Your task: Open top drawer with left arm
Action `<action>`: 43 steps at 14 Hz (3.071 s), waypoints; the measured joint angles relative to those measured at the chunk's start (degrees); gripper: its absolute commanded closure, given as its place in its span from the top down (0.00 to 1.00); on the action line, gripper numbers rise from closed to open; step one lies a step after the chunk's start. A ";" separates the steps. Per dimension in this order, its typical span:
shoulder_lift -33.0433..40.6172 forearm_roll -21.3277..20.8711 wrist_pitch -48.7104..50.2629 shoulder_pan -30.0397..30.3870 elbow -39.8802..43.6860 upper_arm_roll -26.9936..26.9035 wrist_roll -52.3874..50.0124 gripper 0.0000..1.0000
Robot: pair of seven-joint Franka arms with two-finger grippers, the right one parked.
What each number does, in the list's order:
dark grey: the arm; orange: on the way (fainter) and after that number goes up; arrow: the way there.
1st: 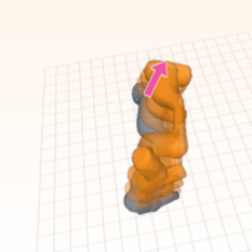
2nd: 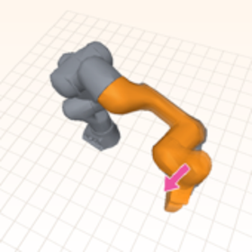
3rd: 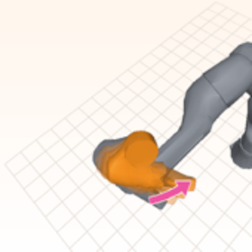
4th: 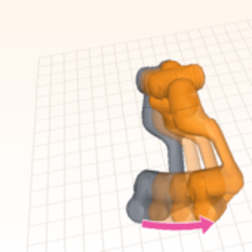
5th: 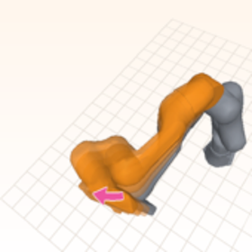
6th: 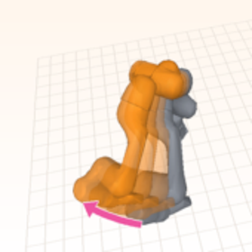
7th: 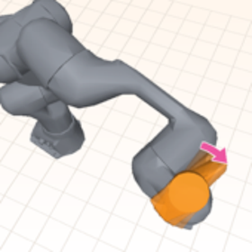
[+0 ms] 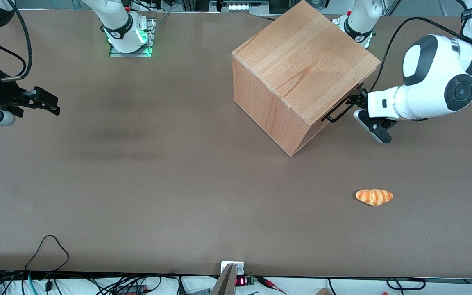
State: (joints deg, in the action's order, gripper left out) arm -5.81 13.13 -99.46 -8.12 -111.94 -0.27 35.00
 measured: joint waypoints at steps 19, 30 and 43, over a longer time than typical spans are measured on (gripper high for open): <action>-1.36 0.32 -23.25 0.83 -3.46 -4.21 5.14 1.00; -4.59 2.65 -35.27 0.54 -0.89 -12.57 5.73 1.00; -4.81 -6.64 -15.32 0.61 10.34 -15.15 5.94 1.00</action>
State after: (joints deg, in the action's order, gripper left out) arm -10.63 6.49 -114.78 -7.51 -101.59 -15.42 40.94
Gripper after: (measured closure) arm 0.000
